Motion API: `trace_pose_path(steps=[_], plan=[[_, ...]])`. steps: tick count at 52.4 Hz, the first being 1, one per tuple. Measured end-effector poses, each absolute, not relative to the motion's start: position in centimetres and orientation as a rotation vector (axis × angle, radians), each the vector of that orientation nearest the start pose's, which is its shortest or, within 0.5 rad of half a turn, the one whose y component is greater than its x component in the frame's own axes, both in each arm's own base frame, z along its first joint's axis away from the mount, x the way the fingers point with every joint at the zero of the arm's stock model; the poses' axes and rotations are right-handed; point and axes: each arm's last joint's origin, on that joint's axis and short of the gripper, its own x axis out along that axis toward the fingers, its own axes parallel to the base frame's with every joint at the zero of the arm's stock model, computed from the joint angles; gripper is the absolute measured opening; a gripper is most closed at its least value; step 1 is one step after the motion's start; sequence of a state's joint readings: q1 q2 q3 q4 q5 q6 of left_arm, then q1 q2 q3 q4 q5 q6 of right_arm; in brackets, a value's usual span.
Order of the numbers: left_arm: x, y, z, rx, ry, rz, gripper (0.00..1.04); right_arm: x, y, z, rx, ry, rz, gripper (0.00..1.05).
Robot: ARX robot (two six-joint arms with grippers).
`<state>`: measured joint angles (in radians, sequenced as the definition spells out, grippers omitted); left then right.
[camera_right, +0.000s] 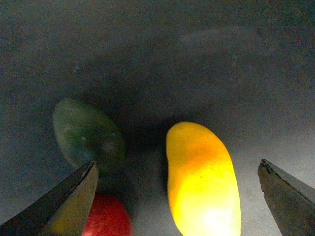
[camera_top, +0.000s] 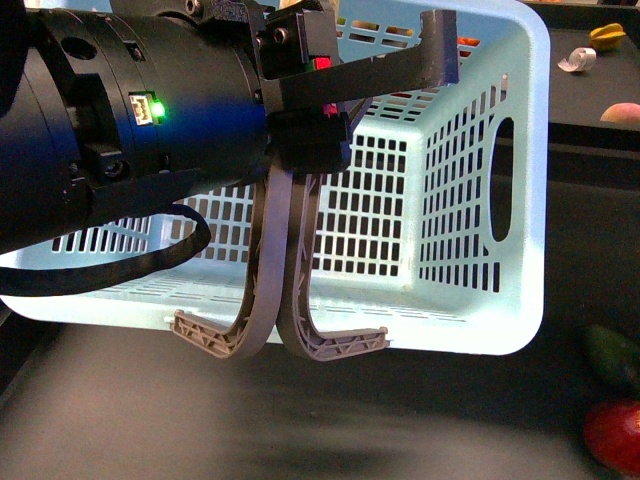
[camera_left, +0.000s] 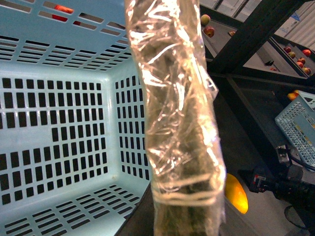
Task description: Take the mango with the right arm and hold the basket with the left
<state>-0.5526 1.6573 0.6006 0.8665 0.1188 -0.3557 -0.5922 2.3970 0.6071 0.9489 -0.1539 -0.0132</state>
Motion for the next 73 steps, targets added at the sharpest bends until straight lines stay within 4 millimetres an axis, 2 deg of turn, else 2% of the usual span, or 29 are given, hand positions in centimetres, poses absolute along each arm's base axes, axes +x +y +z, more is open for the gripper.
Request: trace_pose_path(steps=[9, 15, 31, 45, 58, 68, 73], plan=[[26.2, -16.6, 16.4, -0.299, 0.305, -0.624, 0.06, 23.9, -16.8, -7.0, 0.305, 0.851, -0.443, 0.97], [26.2, -16.6, 16.4, -0.299, 0.305, -0.625, 0.06, 24.1, -17.3, -8.1, 0.300, 0.870, -0.446, 0.97], [26.2, -16.6, 16.4, -0.300, 0.307, -0.630, 0.06, 24.3, -16.8, -10.4, 0.285, 0.920, -0.412, 0.97], [26.2, -16.6, 16.4, -0.300, 0.306, -0.628, 0.06, 25.1, -16.1, -11.6, 0.267, 0.943, -0.392, 0.97], [26.2, -16.6, 16.4, -0.300, 0.307, -0.629, 0.06, 25.6, -16.2, -12.0, 0.266, 0.939, -0.387, 0.96], [26.2, -16.6, 16.4, -0.299, 0.306, -0.628, 0.06, 25.4, -16.3, -12.3, 0.264, 0.947, -0.382, 0.64], [26.2, -16.6, 16.4, -0.299, 0.306, -0.628, 0.06, 25.3, -16.5, -12.3, 0.264, 0.948, -0.381, 0.60]])
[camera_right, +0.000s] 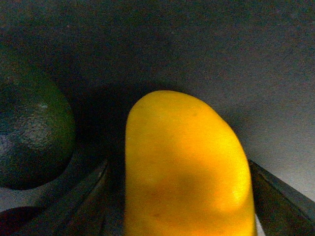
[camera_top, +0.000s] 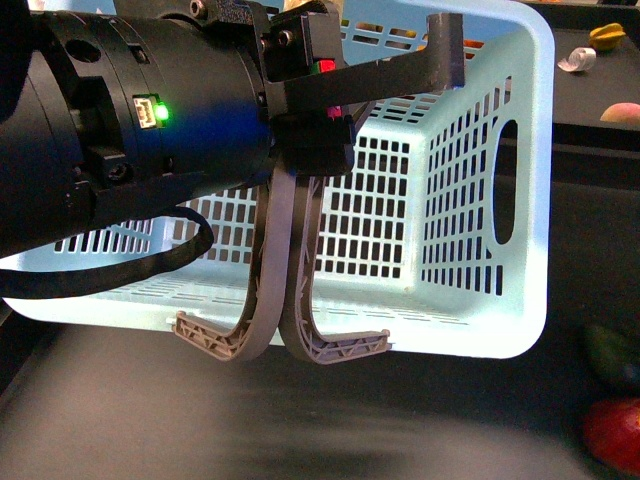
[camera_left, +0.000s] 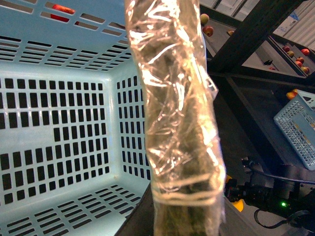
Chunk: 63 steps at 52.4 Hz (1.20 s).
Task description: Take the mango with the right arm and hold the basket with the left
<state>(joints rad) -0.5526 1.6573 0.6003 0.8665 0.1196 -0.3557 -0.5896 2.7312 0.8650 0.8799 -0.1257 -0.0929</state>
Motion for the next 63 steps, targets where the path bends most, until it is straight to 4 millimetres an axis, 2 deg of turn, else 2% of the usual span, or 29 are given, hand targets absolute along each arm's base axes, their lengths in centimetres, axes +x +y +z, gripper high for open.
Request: trace_pose_path(steps=[6, 12, 18, 21, 29, 37, 47, 51, 56, 60, 63], plan=[[26.2, -16.6, 16.4, -0.300, 0.306, -0.628, 0.06, 25.1, -16.6, -12.1, 0.273, 0.948, -0.373, 0.58], [26.2, -16.6, 16.4, -0.300, 0.306, -0.628, 0.06, 24.9, -16.4, -11.0, 0.290, 0.945, -0.353, 0.58], [26.2, -16.6, 16.4, -0.299, 0.306, -0.627, 0.06, 25.3, -16.0, -8.6, 0.321, 0.902, -0.305, 0.58], [26.2, -16.6, 16.4, -0.299, 0.306, -0.627, 0.06, 26.0, -15.4, -6.3, 0.337, 0.848, -0.255, 0.58], [26.2, -16.6, 16.4, -0.299, 0.307, -0.633, 0.06, 27.5, -13.7, -1.7, 0.357, 0.747, -0.152, 0.58], [26.2, -16.6, 16.4, -0.301, 0.307, -0.632, 0.06, 28.8, -9.3, 5.1, 0.439, 0.602, 0.044, 0.58], [26.2, -16.6, 16.4, -0.300, 0.307, -0.630, 0.06, 29.4, -4.4, 11.0, 0.480, 0.489, 0.208, 0.58], [26.2, -16.6, 16.4, -0.300, 0.306, -0.625, 0.06, 29.4, -1.2, 13.8, 0.493, 0.437, 0.312, 0.58], [26.2, -16.6, 16.4, -0.300, 0.306, -0.625, 0.06, 29.2, 1.8, 15.5, 0.494, 0.416, 0.400, 0.58], [26.2, -16.6, 16.4, -0.300, 0.306, -0.626, 0.06, 29.3, 3.4, 15.8, 0.487, 0.418, 0.427, 0.58], [26.2, -16.6, 16.4, -0.301, 0.306, -0.627, 0.06, 29.6, 5.4, 15.8, 0.480, 0.431, 0.449, 0.58]])
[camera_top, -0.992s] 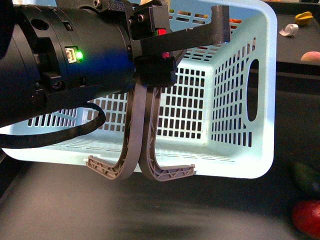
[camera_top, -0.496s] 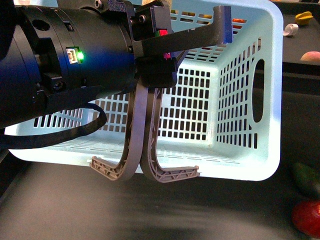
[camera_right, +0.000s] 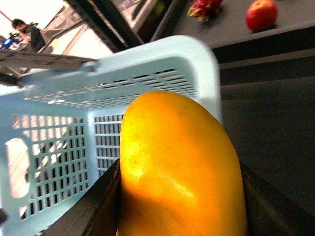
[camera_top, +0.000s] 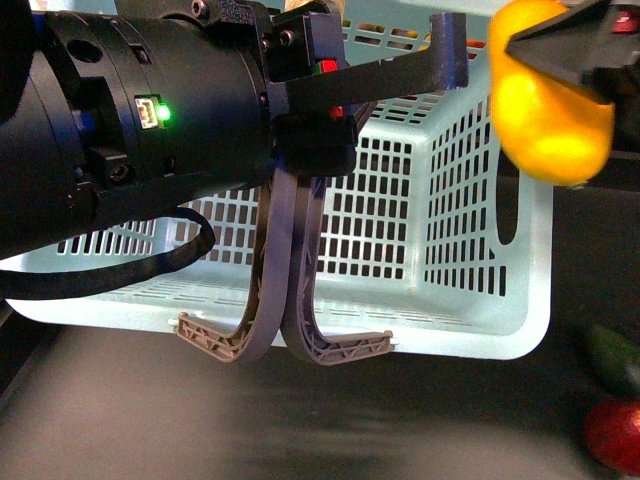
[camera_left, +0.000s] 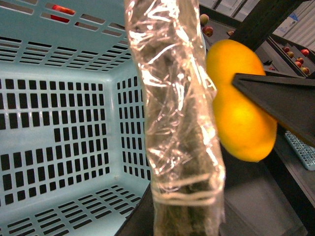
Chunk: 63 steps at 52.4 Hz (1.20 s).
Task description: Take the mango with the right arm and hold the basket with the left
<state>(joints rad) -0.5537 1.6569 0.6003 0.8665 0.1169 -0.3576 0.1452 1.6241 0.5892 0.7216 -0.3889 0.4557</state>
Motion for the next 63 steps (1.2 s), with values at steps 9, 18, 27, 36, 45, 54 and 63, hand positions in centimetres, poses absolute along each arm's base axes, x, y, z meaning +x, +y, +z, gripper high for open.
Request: trace_pose_path(steps=[9, 18, 27, 36, 45, 54, 63], plan=[[26.2, -16.6, 16.4, -0.302, 0.307, -0.628, 0.06, 31.0, 9.3, 14.3, 0.464, 0.474, 0.454, 0.57], [26.2, -16.6, 16.4, -0.302, 0.307, -0.628, 0.06, 31.2, 10.8, 13.8, 0.461, 0.473, 0.472, 0.68], [26.2, -16.6, 16.5, -0.302, 0.306, -0.627, 0.06, 29.8, 9.9, 15.8, 0.468, 0.389, 0.483, 0.98], [26.1, -16.5, 16.2, -0.304, 0.315, -0.625, 0.06, 27.3, 7.2, 17.1, 0.431, 0.330, 0.379, 0.97], [26.1, -16.5, 16.3, -0.301, 0.313, -0.619, 0.06, 22.4, 3.1, 17.9, 0.351, 0.277, 0.236, 0.97], [26.1, -16.5, 16.3, -0.302, 0.314, -0.623, 0.06, 17.0, 1.0, 18.1, 0.280, 0.233, 0.108, 0.97], [26.1, -16.5, 16.3, -0.302, 0.314, -0.623, 0.06, 13.3, 0.7, 18.0, 0.219, 0.200, 0.017, 0.97]])
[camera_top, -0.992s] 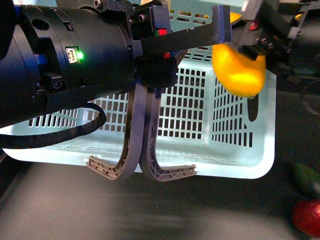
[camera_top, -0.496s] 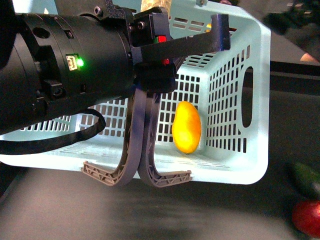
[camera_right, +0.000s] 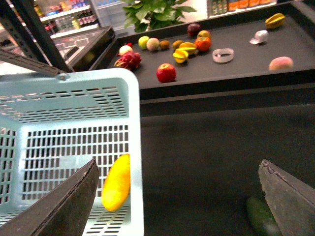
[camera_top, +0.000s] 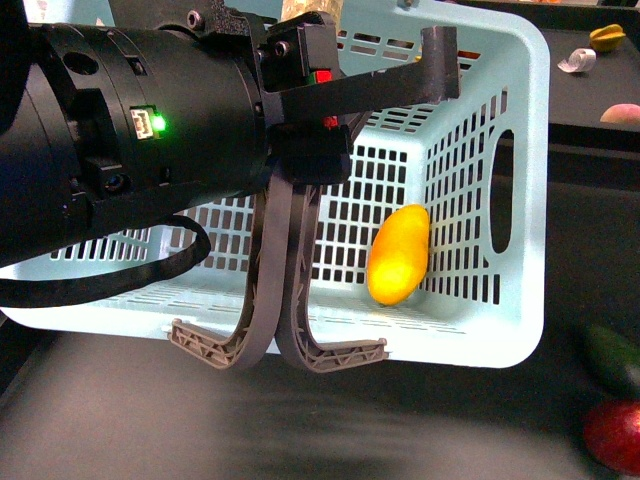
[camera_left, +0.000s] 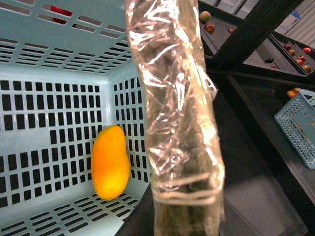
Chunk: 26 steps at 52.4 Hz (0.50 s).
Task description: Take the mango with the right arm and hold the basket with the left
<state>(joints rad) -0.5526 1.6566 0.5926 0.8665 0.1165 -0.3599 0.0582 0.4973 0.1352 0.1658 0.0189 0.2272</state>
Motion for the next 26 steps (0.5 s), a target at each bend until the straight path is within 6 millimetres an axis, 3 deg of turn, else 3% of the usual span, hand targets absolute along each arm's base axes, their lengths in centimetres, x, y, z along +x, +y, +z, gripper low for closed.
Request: trace_pose_path(steps=[5, 19, 26], plan=[[26.1, -16.5, 16.3, -0.302, 0.314, -0.622, 0.06, 11.6, 0.8, 17.7, 0.239, 0.214, 0.000, 0.97], [26.1, -16.5, 16.3, -0.302, 0.314, -0.621, 0.06, 11.4, 0.8, 17.8, 0.253, 0.206, 0.003, 0.96], [26.1, -16.5, 16.3, -0.301, 0.313, -0.622, 0.06, 11.2, 0.1, 17.4, 0.122, 0.034, 0.009, 0.78]])
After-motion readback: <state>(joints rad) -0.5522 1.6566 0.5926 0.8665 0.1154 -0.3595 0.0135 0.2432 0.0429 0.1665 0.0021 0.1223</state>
